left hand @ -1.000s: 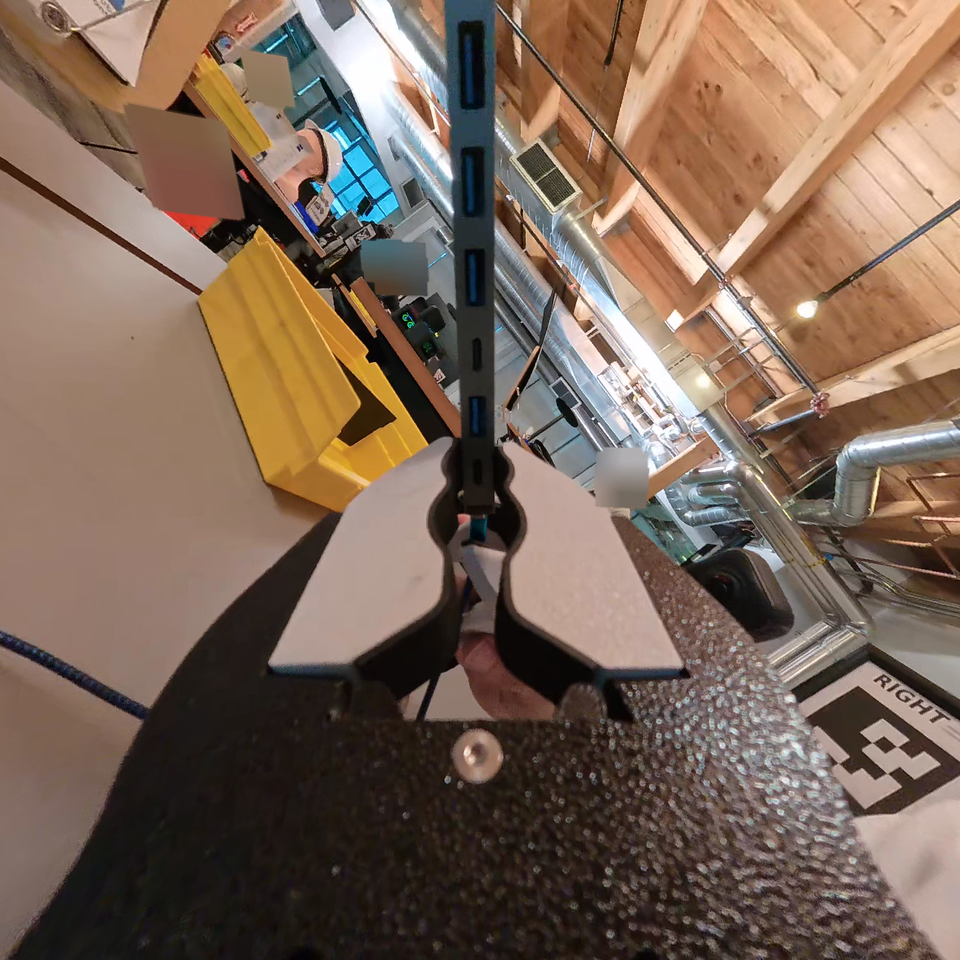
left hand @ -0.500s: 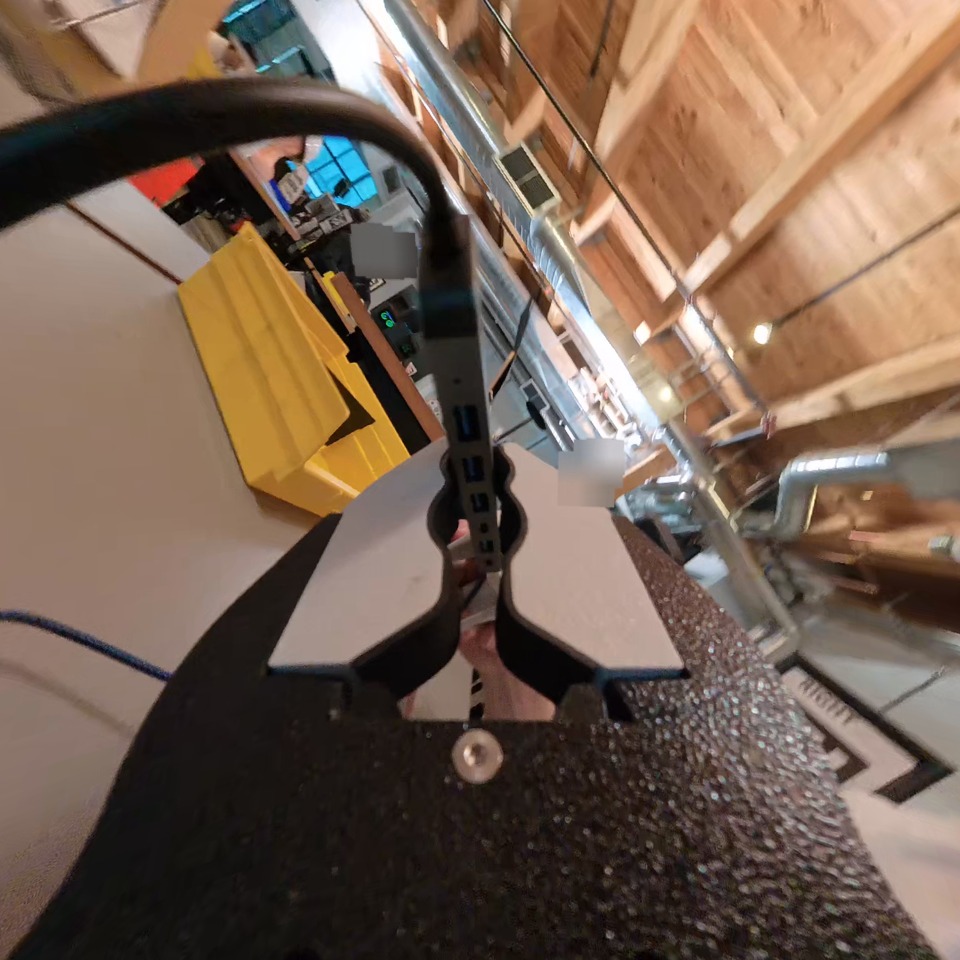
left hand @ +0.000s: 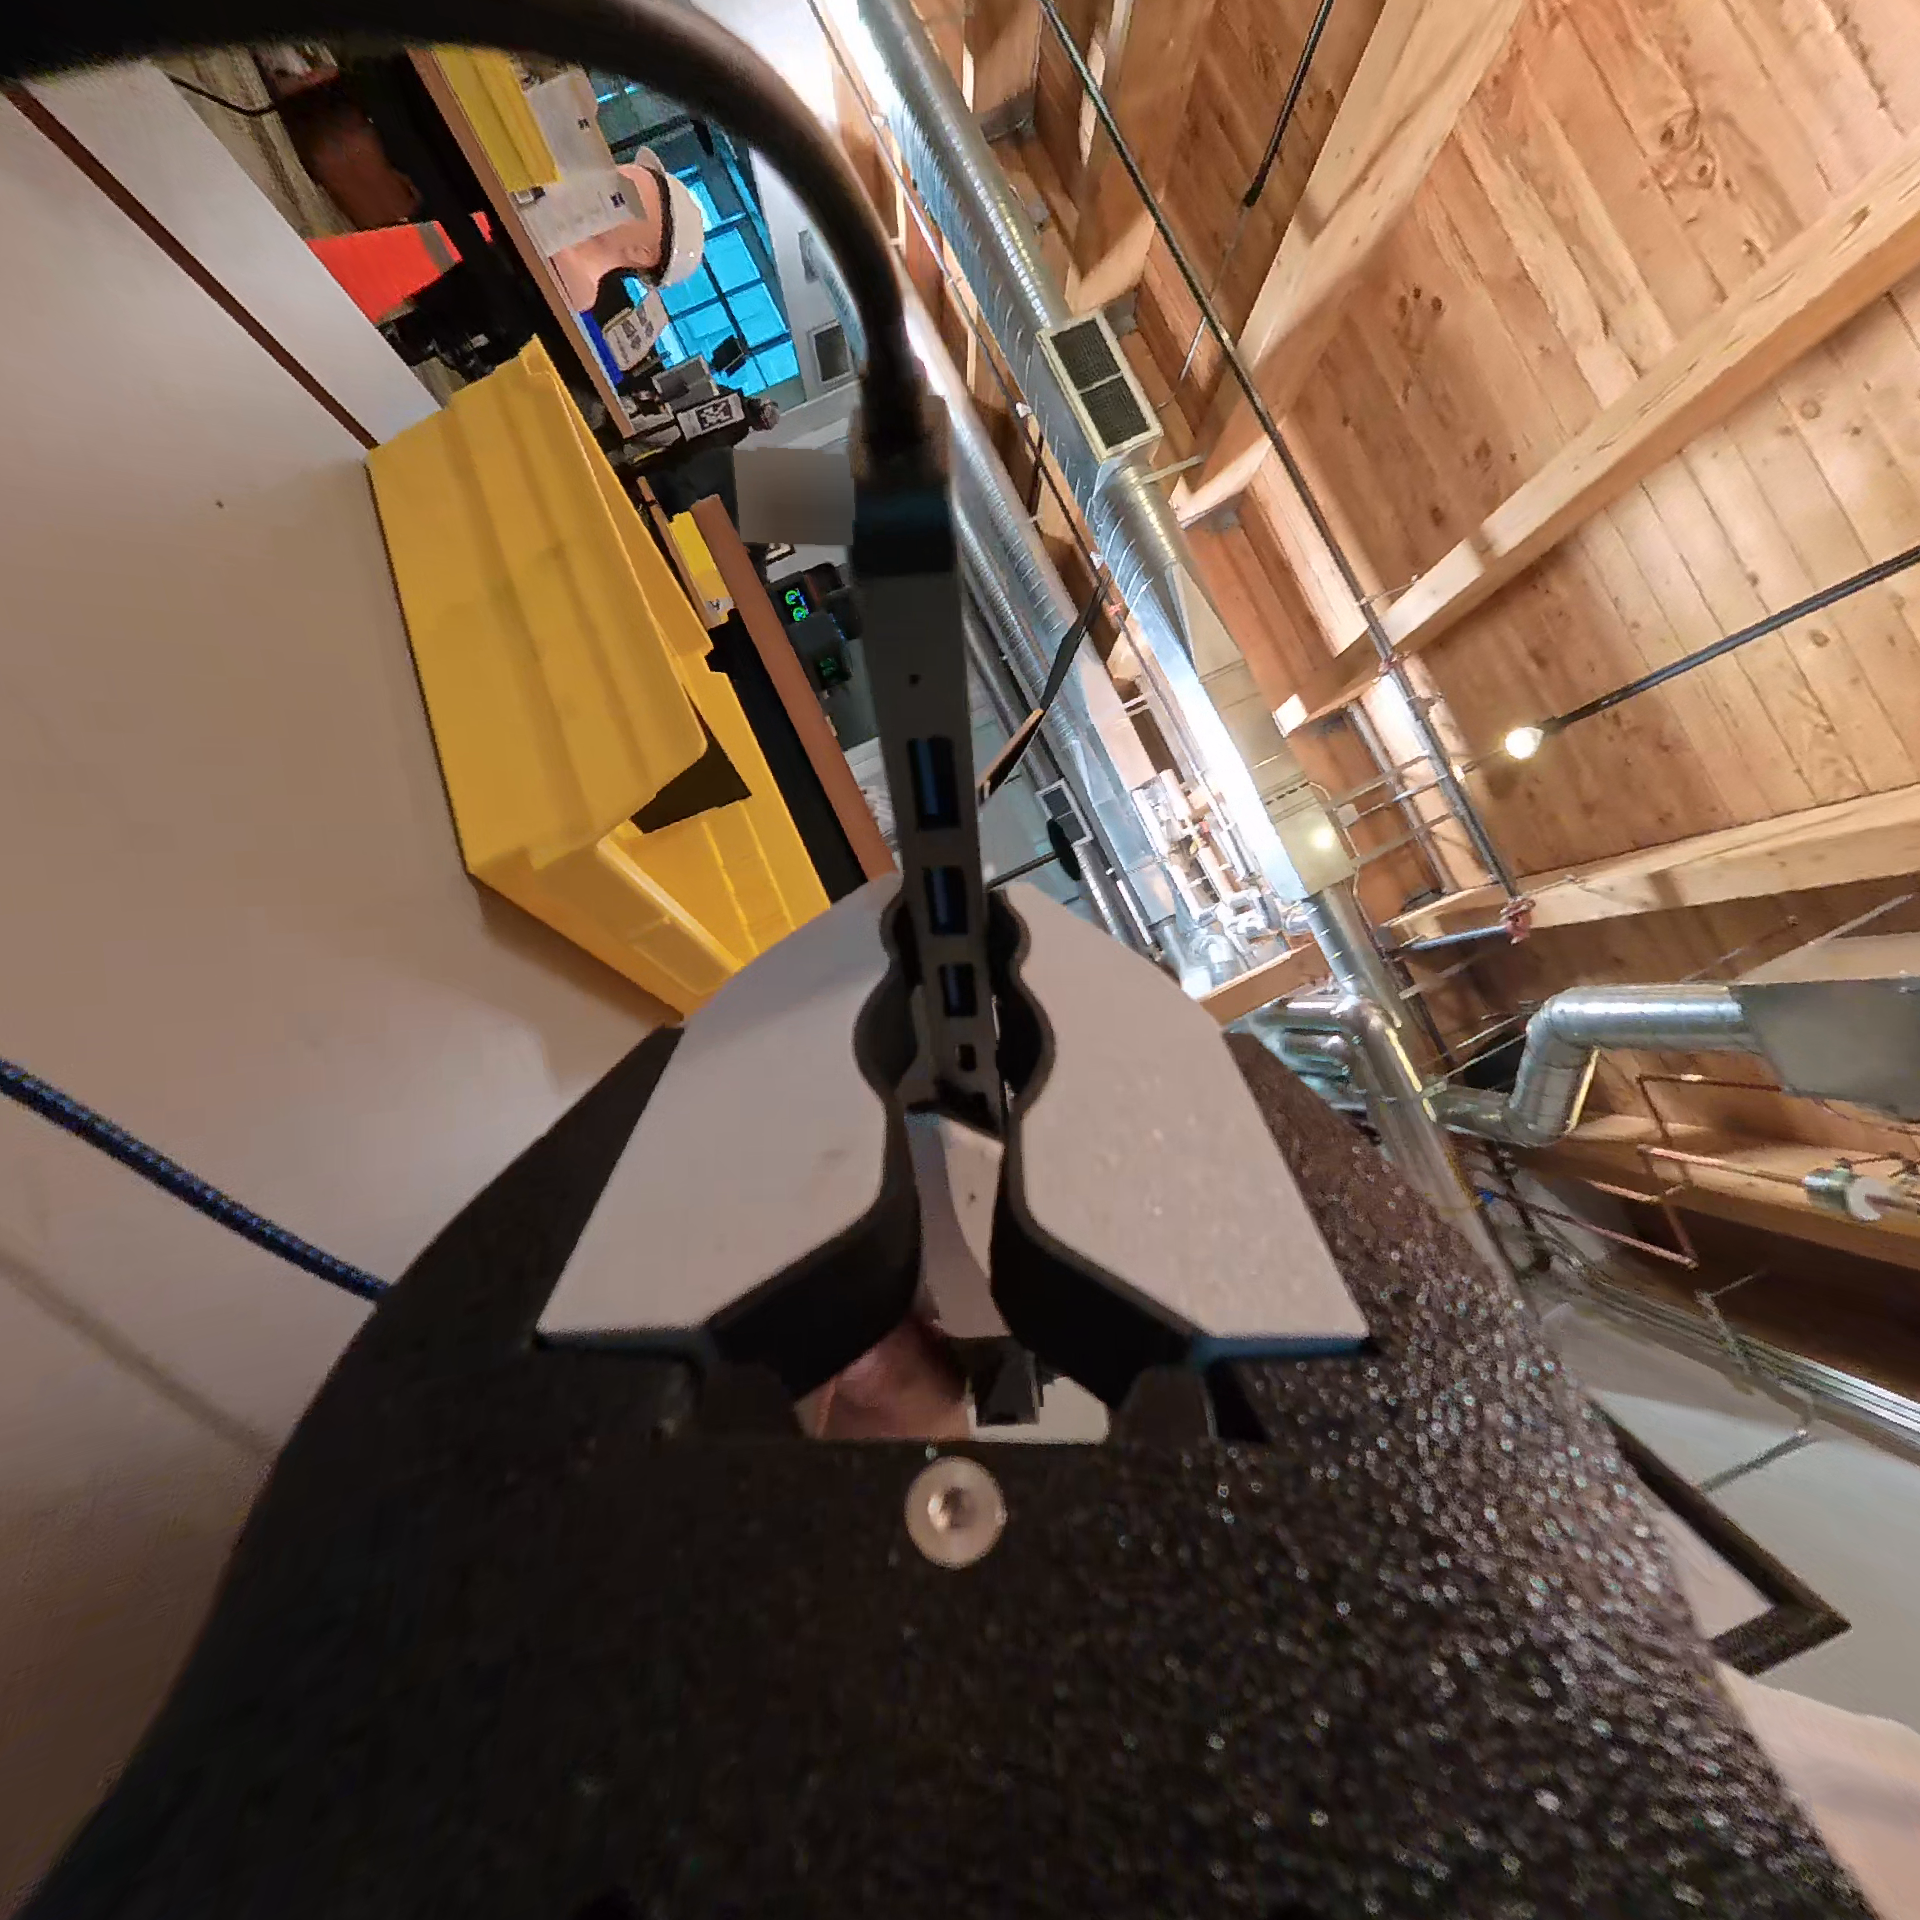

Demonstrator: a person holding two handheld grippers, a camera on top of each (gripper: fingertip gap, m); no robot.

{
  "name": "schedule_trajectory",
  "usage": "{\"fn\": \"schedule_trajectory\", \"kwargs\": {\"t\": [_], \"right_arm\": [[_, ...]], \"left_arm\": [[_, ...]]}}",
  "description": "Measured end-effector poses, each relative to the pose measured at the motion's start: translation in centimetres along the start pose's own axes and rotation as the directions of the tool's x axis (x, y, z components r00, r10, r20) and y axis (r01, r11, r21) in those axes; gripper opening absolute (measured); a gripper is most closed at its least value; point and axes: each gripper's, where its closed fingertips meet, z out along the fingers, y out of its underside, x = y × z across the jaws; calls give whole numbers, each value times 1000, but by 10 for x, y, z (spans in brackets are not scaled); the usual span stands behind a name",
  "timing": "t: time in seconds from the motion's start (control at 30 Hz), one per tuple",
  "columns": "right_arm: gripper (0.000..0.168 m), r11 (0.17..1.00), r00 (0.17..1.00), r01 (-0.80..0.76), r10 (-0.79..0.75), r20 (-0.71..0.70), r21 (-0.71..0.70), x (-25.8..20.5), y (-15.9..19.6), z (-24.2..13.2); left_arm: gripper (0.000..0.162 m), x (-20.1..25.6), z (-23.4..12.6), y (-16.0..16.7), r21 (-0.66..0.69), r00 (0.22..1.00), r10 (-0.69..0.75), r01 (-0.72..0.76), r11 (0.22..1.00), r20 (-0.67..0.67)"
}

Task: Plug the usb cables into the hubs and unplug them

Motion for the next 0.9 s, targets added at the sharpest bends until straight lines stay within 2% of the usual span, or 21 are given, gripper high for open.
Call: {"fn": "schedule_trajectory", "kwargs": {"t": [0.1, 0.2, 0.37, 0.43, 0.57, 0.67, 0.8, 0.9], "right_arm": [[41, 1000, 999, 1, 0, 37, -27, -11, 8, 4], [35, 1000, 1000, 5, -5, 2, -17, -8, 7, 1], [41, 994, 991, 106, -106, -85, -8, -3, 5, 2], [36, 996, 994, 93, -94, -59, -12, -7, 6, 3], [36, 999, 999, 33, -34, -34, -21, -6, 7, 1], [36, 995, 995, -99, 99, 32, -17, -5, 3, 0], [36, 965, 960, -261, 259, 106, 7, -1, -2, -5], [36, 950, 934, -312, 308, 181, -8, -8, -4, -5]], "left_arm": [[10, -1, 3, 8, -26, 1000, 12, -12, 1000, 7], [10, 0, 3, 10, -33, 999, 43, -42, 999, 15], [10, -5, 1, 7, -11, 998, 44, -43, 999, 41], [10, -5, 2, 6, -8, 998, 41, -40, 999, 41], [11, -5, 3, 8, -23, 997, 64, -63, 998, 35], [15, -3, 4, 8, -75, 995, 102, -101, 992, 9], [23, 1, -1, -11, -66, 988, 156, -156, 986, 3], [20, 0, -5, -19, -85, 987, 162, -161, 983, 13]]}}
